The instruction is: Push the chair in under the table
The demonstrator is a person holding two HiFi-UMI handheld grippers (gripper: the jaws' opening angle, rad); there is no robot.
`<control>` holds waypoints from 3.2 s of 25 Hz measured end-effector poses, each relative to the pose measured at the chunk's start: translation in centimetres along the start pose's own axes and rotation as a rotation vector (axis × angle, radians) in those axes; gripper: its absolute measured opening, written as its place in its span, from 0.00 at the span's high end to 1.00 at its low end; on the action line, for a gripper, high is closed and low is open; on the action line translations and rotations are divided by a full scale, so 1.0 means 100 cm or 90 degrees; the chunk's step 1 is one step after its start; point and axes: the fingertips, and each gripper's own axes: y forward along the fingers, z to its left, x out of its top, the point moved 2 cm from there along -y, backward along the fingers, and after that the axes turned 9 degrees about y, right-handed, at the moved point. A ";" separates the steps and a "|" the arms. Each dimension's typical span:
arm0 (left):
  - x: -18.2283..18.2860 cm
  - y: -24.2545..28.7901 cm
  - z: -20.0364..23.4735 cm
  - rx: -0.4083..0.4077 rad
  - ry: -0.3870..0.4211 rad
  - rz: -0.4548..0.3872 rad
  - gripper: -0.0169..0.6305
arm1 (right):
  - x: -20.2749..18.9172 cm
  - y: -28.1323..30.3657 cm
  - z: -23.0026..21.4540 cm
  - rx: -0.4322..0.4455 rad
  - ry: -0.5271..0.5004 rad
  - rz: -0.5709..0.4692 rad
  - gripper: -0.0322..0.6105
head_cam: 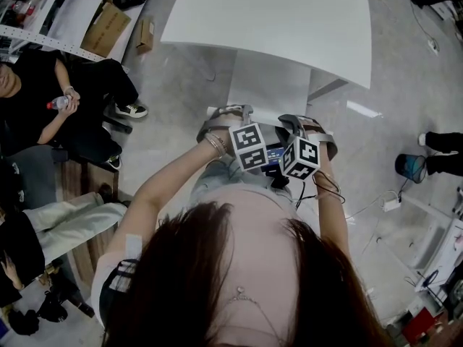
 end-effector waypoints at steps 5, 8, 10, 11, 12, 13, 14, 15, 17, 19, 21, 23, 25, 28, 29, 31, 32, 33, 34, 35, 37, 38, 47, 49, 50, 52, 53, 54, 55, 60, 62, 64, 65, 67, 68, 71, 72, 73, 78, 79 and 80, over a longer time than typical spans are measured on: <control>0.001 0.006 0.016 -0.001 0.001 0.002 0.77 | 0.001 0.006 -0.016 0.004 0.001 -0.002 0.78; 0.001 0.009 0.027 0.000 0.001 0.002 0.76 | 0.003 0.009 -0.027 0.005 0.002 0.000 0.78; 0.004 0.012 0.034 0.000 0.004 0.002 0.76 | 0.001 0.010 -0.034 0.007 0.005 0.001 0.78; 0.005 0.013 0.037 -0.001 0.006 0.001 0.76 | 0.000 0.010 -0.038 0.008 0.007 0.002 0.78; 0.006 0.014 0.041 -0.001 0.007 0.000 0.77 | 0.000 0.012 -0.041 0.009 0.009 0.003 0.78; 0.005 0.016 0.045 -0.001 0.008 -0.002 0.76 | 0.001 0.013 -0.045 0.011 0.011 0.005 0.78; 0.003 0.017 0.049 -0.002 0.009 -0.003 0.76 | 0.003 0.016 -0.049 0.013 0.012 0.008 0.78; 0.001 0.018 0.053 -0.002 0.010 -0.003 0.77 | 0.006 0.018 -0.052 0.015 0.013 0.011 0.78; 0.000 0.020 0.060 -0.002 0.012 -0.004 0.77 | 0.007 0.021 -0.058 0.018 0.014 0.018 0.78; 0.002 0.022 0.067 0.000 0.017 -0.006 0.77 | 0.007 0.022 -0.065 0.018 0.016 0.023 0.78; 0.003 0.024 0.073 -0.002 0.021 -0.008 0.77 | 0.007 0.024 -0.072 0.018 0.019 0.024 0.78; 0.000 0.027 0.080 -0.004 0.024 -0.008 0.77 | 0.010 0.028 -0.079 0.017 0.020 0.027 0.78; -0.001 0.030 0.087 -0.004 0.026 -0.008 0.77 | 0.012 0.032 -0.085 0.016 0.023 0.029 0.78; 0.001 0.033 0.094 -0.007 0.028 -0.008 0.77 | 0.011 0.034 -0.093 0.012 0.027 0.029 0.78; 0.002 0.035 0.097 -0.009 0.029 -0.008 0.77 | 0.010 0.035 -0.095 0.010 0.028 0.029 0.78; 0.001 0.038 0.102 -0.010 0.030 -0.008 0.77 | 0.011 0.039 -0.101 0.008 0.030 0.028 0.78; 0.000 0.039 0.105 -0.010 0.031 -0.008 0.77 | 0.012 0.041 -0.104 0.007 0.030 0.028 0.78; -0.001 0.041 0.109 -0.010 0.031 -0.008 0.77 | 0.013 0.042 -0.107 0.006 0.031 0.028 0.78; -0.001 0.042 0.112 -0.009 0.031 -0.008 0.77 | 0.014 0.044 -0.111 0.005 0.032 0.029 0.78; -0.001 0.043 0.116 -0.009 0.031 -0.008 0.77 | 0.014 0.045 -0.114 0.004 0.032 0.029 0.78; -0.001 0.045 0.122 -0.010 0.031 -0.007 0.77 | 0.014 0.047 -0.119 0.004 0.033 0.029 0.78; -0.001 0.047 0.125 -0.009 0.031 -0.007 0.77 | 0.015 0.048 -0.122 0.003 0.033 0.029 0.78; 0.000 0.058 0.152 -0.004 0.035 -0.004 0.77 | 0.016 0.059 -0.150 -0.003 0.033 0.029 0.78; 0.001 0.060 0.156 -0.003 0.035 -0.006 0.77 | 0.016 0.061 -0.153 -0.004 0.034 0.029 0.78; 0.001 0.061 0.158 -0.002 0.035 -0.005 0.77 | 0.016 0.062 -0.156 -0.005 0.035 0.029 0.78; 0.001 0.063 0.163 -0.001 0.036 -0.005 0.77 | 0.016 0.064 -0.161 -0.008 0.035 0.029 0.78; 0.000 0.064 0.166 0.000 0.037 -0.005 0.77 | 0.017 0.065 -0.163 -0.010 0.035 0.029 0.78; 0.000 0.065 0.168 0.000 0.038 -0.006 0.77 | 0.017 0.067 -0.165 -0.010 0.035 0.029 0.78; -0.001 0.066 0.170 0.000 0.039 -0.006 0.77 | 0.017 0.068 -0.166 -0.011 0.035 0.029 0.78; 0.000 0.069 0.180 0.000 0.044 -0.006 0.77 | 0.019 0.070 -0.176 -0.014 0.036 0.028 0.78; 0.000 0.070 0.183 0.000 0.045 -0.006 0.77 | 0.019 0.071 -0.179 -0.016 0.038 0.028 0.78; 0.000 0.071 0.186 0.000 0.045 -0.005 0.77 | 0.020 0.072 -0.182 -0.018 0.039 0.027 0.78; -0.001 0.071 0.188 0.000 0.044 -0.005 0.77 | 0.021 0.073 -0.183 -0.018 0.040 0.026 0.78; -0.002 0.072 0.191 0.002 0.044 -0.005 0.77 | 0.022 0.075 -0.186 -0.020 0.040 0.025 0.78; -0.002 0.072 0.193 0.003 0.044 -0.005 0.77 | 0.023 0.075 -0.187 -0.021 0.040 0.026 0.78; -0.003 0.074 0.195 0.004 0.045 -0.006 0.76 | 0.023 0.077 -0.189 -0.022 0.042 0.027 0.78; -0.003 0.075 0.197 0.004 0.045 -0.007 0.76 | 0.023 0.078 -0.190 -0.023 0.043 0.028 0.78; -0.004 0.076 0.199 0.005 0.046 -0.007 0.76 | 0.024 0.079 -0.192 -0.023 0.043 0.027 0.78; -0.005 0.078 0.203 0.001 0.049 -0.007 0.76 | 0.025 0.082 -0.196 -0.021 0.045 0.027 0.78; -0.004 0.078 0.203 0.000 0.051 -0.008 0.76 | 0.024 0.082 -0.196 -0.020 0.045 0.028 0.78; -0.003 0.078 0.203 0.000 0.054 -0.009 0.76 | 0.024 0.081 -0.197 -0.021 0.046 0.028 0.78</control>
